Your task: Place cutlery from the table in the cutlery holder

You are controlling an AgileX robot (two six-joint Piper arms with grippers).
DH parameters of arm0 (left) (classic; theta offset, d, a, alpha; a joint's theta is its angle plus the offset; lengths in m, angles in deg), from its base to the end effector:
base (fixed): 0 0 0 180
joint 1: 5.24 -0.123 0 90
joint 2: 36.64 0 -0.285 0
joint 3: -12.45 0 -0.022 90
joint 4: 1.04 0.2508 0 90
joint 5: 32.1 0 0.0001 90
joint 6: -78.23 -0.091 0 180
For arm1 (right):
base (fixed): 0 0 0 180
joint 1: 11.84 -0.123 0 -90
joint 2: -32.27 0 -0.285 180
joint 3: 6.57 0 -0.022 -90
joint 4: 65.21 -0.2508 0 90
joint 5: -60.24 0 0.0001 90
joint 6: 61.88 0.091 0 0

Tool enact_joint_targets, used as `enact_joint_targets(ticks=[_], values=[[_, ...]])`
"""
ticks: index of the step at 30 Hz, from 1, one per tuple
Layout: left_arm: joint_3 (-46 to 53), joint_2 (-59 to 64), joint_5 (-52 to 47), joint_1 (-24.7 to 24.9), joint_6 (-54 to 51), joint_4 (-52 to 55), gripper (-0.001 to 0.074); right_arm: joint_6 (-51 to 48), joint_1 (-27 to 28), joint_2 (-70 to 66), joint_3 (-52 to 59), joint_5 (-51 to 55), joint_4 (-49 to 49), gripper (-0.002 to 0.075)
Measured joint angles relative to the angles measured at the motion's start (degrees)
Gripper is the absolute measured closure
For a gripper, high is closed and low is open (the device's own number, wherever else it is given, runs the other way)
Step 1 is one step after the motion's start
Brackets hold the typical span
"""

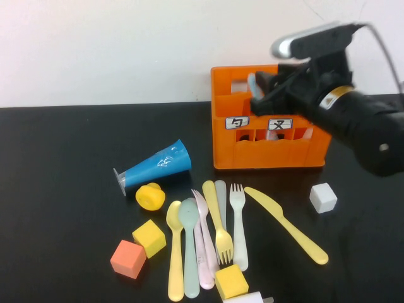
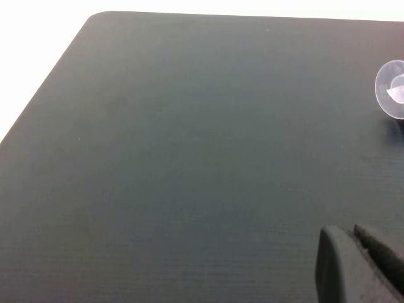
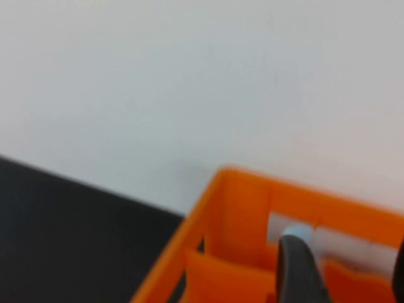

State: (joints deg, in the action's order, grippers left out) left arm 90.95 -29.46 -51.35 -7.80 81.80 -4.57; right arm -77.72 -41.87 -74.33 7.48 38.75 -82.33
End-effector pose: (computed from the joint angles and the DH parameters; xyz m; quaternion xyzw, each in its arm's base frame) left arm 0.0536 0.0005 0.1760 -0.0592 0.7906 -0.0311 0.6087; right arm 0.3490 0.1904 0.2713 -0.1637 0.7482 0.1271 0.6303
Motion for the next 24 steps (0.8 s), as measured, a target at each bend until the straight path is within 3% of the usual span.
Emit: enact_joint_targets(ticks=[4,13,19,24], values=[[0.0,0.0,0.0,0.0,0.0,0.0,0.0736,0.0,0.0,6.17,1.72,3.06,0.12,0.0464],[0.0,0.0,0.0,0.0,0.0,0.0,0.0736,0.0,-0.61,28.46,13.68,8.02,3.54,0.07],[0.0,0.0,0.0,0.0,0.0,0.0,0.0736,0.0,-0.7,43.78,16.01,22.09,6.93,0.0726],[0.0,0.0,0.0,0.0,0.0,0.0,0.0736,-0.23,-0.7,54.61,16.26,41.94,10.72,0.0727]])
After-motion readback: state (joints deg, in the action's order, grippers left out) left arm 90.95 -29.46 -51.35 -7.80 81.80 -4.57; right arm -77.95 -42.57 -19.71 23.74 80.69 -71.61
